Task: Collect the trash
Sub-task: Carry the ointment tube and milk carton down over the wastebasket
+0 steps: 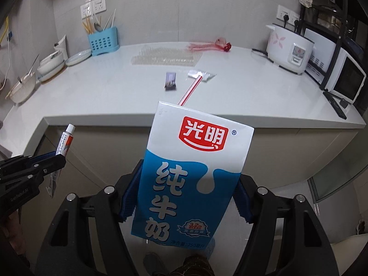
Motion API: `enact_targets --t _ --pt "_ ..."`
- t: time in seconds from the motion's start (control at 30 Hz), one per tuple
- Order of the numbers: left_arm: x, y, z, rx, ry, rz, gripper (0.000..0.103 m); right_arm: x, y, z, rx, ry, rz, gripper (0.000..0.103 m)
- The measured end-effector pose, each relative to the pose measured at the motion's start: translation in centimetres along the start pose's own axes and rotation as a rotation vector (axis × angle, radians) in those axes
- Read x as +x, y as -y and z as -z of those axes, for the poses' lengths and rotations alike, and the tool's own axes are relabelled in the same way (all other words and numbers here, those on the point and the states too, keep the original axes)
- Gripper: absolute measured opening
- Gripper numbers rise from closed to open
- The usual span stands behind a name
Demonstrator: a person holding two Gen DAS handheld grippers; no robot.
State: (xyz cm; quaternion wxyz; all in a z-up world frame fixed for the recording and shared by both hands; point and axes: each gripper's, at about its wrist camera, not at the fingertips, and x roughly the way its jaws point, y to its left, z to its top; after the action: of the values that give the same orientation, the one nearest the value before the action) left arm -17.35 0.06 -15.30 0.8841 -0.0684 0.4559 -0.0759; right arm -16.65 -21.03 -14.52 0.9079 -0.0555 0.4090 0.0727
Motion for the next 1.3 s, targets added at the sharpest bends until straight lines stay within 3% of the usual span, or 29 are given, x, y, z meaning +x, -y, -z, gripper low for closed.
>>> enact_targets --t 0.33,0.77,1.07,1.3 --pt "8.3 0.6 6.1 -0.037 -0.129 -0.018 0.021 7.6 0.1 7.3 -0.094 -0.138 -0.079 0.066" --pt "23.8 0.2 17.4 -0.121 -0.287 -0.081 0.021 24.2 2.3 18.2 -0.196 -0.331 -0.123 0.066" --pt "34.7 -3.4 23.5 -0.213 -0.362 -0.126 0.021 34.1 0.8 25.0 -0.253 -0.42 -0.154 0.066" --pt "41.8 -5.6 25.9 -0.251 -0.395 -0.141 0.021 37.8 0.2 28.2 -0.211 -0.461 -0.135 0.066"
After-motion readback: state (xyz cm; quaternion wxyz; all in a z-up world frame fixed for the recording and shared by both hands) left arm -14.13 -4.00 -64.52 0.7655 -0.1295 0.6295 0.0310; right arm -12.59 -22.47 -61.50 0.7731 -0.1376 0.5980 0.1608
